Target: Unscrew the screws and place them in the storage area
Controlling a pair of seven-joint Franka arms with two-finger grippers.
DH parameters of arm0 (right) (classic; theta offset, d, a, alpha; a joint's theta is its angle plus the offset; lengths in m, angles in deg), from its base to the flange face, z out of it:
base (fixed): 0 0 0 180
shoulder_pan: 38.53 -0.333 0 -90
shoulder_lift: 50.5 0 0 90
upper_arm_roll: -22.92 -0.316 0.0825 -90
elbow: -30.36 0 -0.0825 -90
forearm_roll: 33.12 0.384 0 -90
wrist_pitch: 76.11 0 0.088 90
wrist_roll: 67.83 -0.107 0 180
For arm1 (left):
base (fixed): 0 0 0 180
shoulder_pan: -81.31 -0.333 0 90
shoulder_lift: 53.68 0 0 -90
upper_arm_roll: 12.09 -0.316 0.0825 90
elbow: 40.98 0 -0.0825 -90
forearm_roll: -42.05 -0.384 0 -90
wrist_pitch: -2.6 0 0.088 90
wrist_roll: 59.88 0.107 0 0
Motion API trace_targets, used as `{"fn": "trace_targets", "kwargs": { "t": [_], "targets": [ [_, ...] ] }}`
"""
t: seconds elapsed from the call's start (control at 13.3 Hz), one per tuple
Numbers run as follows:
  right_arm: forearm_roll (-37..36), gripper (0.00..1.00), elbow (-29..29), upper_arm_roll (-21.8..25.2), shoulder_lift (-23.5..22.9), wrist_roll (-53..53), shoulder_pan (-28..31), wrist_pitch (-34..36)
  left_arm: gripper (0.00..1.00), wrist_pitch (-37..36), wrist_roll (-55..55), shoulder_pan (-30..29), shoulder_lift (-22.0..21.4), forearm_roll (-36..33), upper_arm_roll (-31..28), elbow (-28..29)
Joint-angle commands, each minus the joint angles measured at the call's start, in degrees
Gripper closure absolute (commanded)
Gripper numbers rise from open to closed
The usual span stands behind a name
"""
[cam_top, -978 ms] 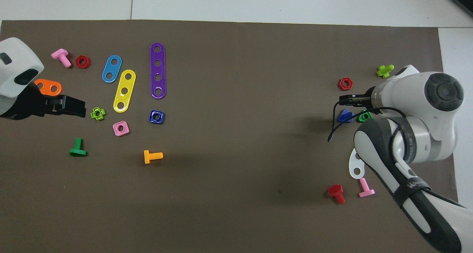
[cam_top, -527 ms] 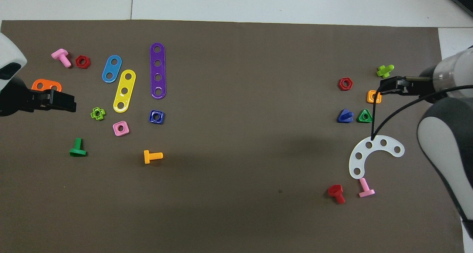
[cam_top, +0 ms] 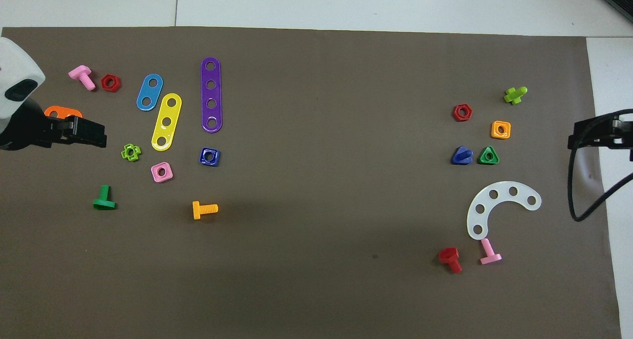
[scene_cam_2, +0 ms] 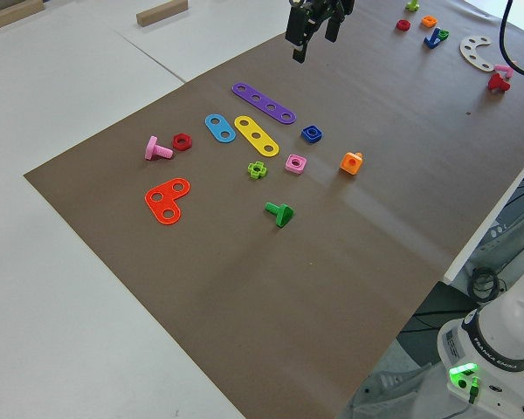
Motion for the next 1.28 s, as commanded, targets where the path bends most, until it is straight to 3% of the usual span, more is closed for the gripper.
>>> {"fn": "trace_targets", "kwargs": {
  "t": [0.0,1.2],
  "targets": [
    [1.16,0.00,-3.66,-0.75,1.69,0.03,0.54,-0.38,0.00,-0.57,0.57,-0.66,-0.59,-0.58,0.41,0.53],
    [-1.04,0.00,-2.00,-1.10,0.99,2.76,0.45,-0.29,0.00,-0.57,0.22,-1.27,-0.68,-0.58,0.41,0.79]
  ]
}}
